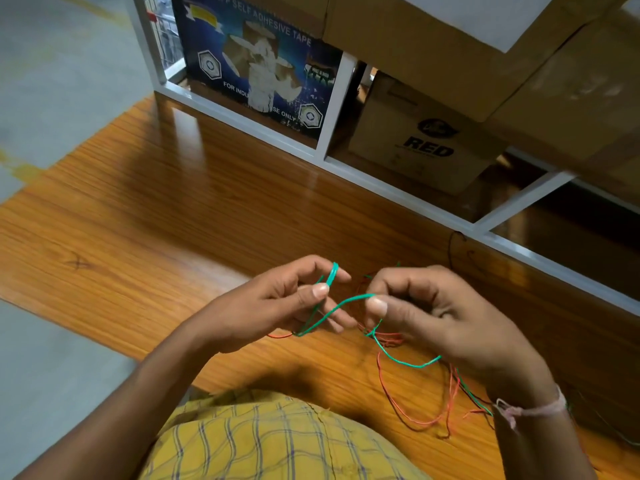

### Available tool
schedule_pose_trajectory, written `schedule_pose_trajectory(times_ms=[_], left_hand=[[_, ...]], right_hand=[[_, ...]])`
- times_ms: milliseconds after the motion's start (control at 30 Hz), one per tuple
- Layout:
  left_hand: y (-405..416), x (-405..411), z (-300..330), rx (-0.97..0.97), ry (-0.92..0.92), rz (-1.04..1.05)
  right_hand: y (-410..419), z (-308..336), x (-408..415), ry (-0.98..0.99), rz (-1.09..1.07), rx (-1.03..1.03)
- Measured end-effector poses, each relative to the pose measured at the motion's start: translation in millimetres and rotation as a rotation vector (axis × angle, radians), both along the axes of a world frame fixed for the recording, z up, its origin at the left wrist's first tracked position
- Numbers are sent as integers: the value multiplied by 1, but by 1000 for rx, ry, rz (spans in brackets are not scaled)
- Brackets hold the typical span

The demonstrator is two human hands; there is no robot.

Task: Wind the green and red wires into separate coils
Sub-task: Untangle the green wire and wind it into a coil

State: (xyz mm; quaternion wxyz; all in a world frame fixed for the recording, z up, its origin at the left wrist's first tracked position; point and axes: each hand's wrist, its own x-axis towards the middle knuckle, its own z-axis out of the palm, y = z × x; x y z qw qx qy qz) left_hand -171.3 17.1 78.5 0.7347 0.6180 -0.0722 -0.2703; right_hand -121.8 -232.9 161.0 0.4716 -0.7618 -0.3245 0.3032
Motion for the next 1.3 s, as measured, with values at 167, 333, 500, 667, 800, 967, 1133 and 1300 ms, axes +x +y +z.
schedule_pose_trajectory(times_ms=[167, 333, 500, 667, 800, 967, 1133, 1300], left_hand=[[4, -15, 7, -78, 39, -170], [9, -21, 10, -268, 93, -277], [11, -23, 3, -590, 143, -205], [11, -15, 3, -753, 122, -17], [5, -3, 0, -703, 145, 219], [-2, 9, -6, -538, 166, 445], [-2, 7, -15, -100, 4, 360], [-5, -8, -14, 122, -107, 45]], right_hand=[[-2, -4, 19, -127, -170, 77], [5, -33, 23, -138, -333, 105], [12, -65, 11, -5, -427, 105], [9, -87, -13, -47, -247, -121], [9, -86, -33, 24, -142, -230], [12, -64, -45, 38, 61, -306], [13, -30, -41, -41, 150, -268], [-4, -1, -17, 141, 38, -40]])
